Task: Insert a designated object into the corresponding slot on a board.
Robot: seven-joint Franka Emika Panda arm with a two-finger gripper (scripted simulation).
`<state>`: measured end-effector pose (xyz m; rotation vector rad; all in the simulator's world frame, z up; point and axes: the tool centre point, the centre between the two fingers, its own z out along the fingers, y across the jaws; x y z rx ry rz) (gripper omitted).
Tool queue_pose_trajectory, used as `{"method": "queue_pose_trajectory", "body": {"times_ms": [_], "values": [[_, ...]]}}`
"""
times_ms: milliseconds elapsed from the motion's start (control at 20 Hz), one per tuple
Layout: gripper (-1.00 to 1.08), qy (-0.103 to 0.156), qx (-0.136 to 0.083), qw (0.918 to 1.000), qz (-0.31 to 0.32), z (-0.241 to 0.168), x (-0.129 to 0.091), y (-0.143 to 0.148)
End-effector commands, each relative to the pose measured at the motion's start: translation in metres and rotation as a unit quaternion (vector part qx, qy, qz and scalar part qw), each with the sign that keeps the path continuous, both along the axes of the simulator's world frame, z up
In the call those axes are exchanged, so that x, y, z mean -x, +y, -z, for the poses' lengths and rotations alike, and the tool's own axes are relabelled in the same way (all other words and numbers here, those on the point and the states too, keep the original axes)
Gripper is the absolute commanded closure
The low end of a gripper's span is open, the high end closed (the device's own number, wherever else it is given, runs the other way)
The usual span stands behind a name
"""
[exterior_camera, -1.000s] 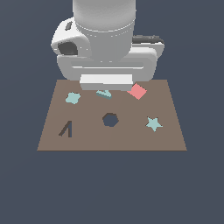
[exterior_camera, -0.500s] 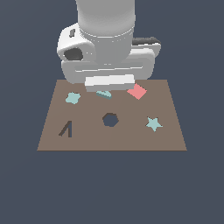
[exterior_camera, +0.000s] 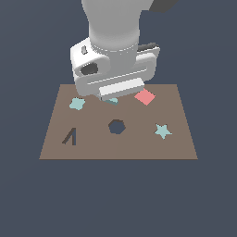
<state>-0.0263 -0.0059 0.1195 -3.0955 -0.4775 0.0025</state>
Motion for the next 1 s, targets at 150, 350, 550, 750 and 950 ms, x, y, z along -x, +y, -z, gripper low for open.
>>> {"method": "queue_pose_trajectory", "body": {"times_ms": [150,350,550,750,950], "values": [[-0.92,-0.001,0.001,0.9956,-0.094,0.023,0.015,-0.003],[-0.92,-0.002,0.002,0.9881,-0.154,0.037,0.024,-0.007],[-0.92,-0.002,0.002,0.9795,-0.202,0.049,0.031,-0.011],[-0.92,-0.002,0.003,0.9712,-0.238,0.059,0.036,-0.015],[-0.92,-0.003,0.003,0.9646,-0.264,0.065,0.039,-0.018]]}}
